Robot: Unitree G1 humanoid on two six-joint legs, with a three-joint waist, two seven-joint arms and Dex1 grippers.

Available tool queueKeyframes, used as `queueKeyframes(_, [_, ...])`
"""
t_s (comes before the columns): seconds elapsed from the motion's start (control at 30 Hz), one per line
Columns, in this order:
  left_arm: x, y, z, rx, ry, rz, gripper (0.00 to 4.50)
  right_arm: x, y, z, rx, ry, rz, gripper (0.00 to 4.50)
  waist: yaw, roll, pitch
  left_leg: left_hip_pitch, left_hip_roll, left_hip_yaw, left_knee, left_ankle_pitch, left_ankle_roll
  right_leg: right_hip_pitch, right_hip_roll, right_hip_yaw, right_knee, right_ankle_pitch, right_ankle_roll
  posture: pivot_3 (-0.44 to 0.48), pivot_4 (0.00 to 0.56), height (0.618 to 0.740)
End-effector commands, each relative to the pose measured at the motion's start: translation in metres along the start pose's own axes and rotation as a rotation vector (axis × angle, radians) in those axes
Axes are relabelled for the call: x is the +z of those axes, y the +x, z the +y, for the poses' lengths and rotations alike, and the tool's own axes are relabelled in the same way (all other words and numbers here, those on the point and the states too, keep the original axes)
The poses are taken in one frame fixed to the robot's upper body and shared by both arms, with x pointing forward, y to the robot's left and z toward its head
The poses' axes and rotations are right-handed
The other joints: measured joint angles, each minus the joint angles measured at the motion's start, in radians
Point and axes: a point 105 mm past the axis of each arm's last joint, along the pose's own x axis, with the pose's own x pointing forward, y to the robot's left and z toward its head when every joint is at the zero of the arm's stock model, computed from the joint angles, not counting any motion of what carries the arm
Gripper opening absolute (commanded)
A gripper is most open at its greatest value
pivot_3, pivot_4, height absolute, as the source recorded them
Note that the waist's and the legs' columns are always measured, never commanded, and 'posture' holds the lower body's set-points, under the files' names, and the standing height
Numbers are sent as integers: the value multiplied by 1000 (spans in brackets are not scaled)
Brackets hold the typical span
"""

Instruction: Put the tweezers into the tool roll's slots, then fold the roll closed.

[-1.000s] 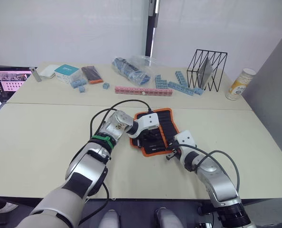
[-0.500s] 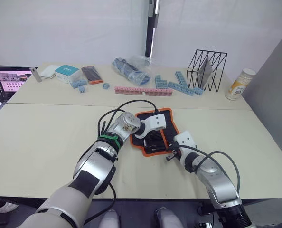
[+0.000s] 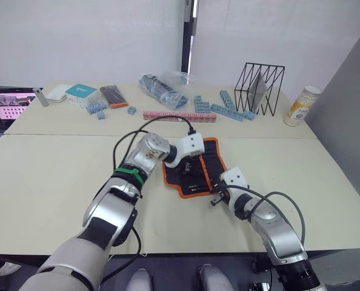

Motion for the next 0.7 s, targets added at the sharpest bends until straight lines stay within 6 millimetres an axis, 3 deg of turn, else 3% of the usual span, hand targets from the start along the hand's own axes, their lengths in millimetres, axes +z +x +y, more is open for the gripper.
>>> queueKeyframes(0.03, [11, -27, 7, 48, -25, -86, 4451, -27, 0, 6, 50, 24, 102, 0, -5, 1, -1, 0, 0, 0, -1, 0, 0, 0, 0, 0, 0, 0, 0, 0, 150, 737])
queueKeyframes(0.2, [12, -69, 19, 169, -133, -207, 4451, -28, 1, 3, 64, 11, 109, 0, -5, 1, 0, 0, 0, 0, 0, 0, 0, 0, 0, 0, 0, 0, 0, 0, 150, 737])
queueKeyframes(0.43, [-37, -138, 26, 479, -254, -234, 4451, -25, 7, 4, 122, -14, 112, 0, -17, 2, -1, 3, 1, 0, -1, 0, 0, 1, 0, 0, 2, 0, -1, 0, 150, 737])
queueKeyframes(0.53, [-64, -168, 17, 613, -304, -222, 4451, -25, 9, 6, 151, -25, 117, 0, -17, 2, -1, 3, 1, 0, 0, 0, 0, 1, 0, 0, 1, 0, -1, 0, 150, 737])
queueKeyframes(0.7, [-109, -213, -17, 830, -377, -196, 4451, -22, 16, 11, 206, -40, 115, 0, -20, 2, -1, 6, 3, 2, -2, 0, 0, 2, 0, 0, 1, 0, -2, 0, 150, 737])
